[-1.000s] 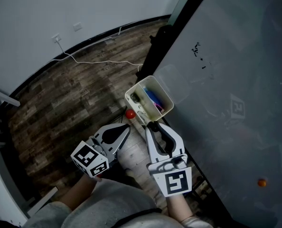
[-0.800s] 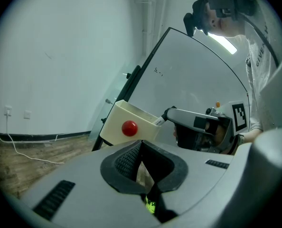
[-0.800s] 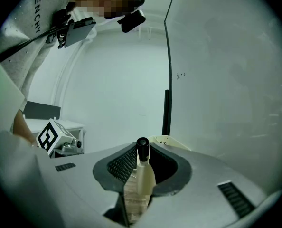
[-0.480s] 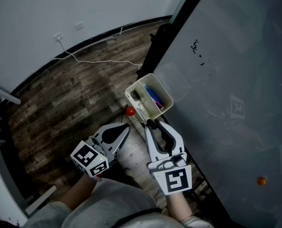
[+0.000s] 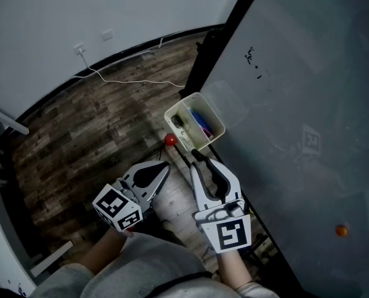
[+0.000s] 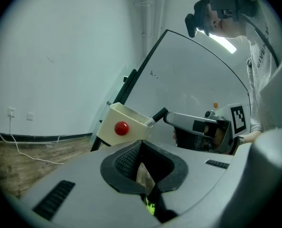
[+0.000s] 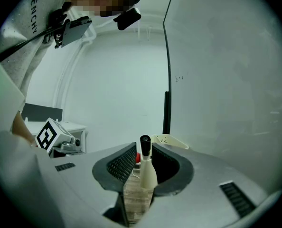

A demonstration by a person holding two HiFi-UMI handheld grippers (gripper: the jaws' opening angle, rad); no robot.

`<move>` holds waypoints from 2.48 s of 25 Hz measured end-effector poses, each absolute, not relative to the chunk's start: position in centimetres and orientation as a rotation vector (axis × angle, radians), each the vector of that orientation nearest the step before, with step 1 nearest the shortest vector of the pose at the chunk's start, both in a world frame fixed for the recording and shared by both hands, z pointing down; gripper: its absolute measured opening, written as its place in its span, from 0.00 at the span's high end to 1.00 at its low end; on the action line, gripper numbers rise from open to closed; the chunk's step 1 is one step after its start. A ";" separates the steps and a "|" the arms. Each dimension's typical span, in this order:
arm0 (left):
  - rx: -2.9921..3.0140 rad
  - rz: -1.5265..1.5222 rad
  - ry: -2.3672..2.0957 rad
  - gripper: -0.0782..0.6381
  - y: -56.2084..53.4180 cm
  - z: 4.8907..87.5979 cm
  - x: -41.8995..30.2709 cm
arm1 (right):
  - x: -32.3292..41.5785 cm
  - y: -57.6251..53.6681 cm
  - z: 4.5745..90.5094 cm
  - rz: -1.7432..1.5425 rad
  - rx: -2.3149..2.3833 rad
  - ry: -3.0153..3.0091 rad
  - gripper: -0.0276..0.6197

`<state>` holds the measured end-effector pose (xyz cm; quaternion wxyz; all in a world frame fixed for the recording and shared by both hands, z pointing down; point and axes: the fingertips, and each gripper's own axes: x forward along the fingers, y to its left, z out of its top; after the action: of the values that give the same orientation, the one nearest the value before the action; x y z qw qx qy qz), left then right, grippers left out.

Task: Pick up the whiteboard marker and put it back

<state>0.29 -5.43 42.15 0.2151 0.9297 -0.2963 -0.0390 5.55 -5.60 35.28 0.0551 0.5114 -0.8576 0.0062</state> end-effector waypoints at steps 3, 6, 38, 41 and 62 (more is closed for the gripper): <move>2.581 -0.112 -0.830 0.87 -4.8 41.8 0.3 | 5.8 -5.0 35.1 0.027 1.562 -2.609 0.82; 2.583 -0.113 -0.838 0.87 -4.1 41.6 0.4 | 6.0 -4.2 35.0 0.028 1.557 -2.616 0.82; 2.587 -0.184 -0.979 0.87 9.6 38.2 2.0 | 6.3 11.0 34.5 0.169 1.265 -2.787 0.92; 2.583 -0.190 -0.995 0.87 11.1 38.1 2.4 | 6.1 12.9 34.5 0.188 1.209 -2.802 0.92; 2.617 -0.168 -0.948 0.87 13.9 36.2 0.6 | 4.4 16.7 35.0 0.218 1.223 -2.796 0.92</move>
<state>0.64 13.94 36.16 0.1757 0.9239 -0.3348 -0.0592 4.39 16.70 34.96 0.0409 0.3993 -0.9131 0.0713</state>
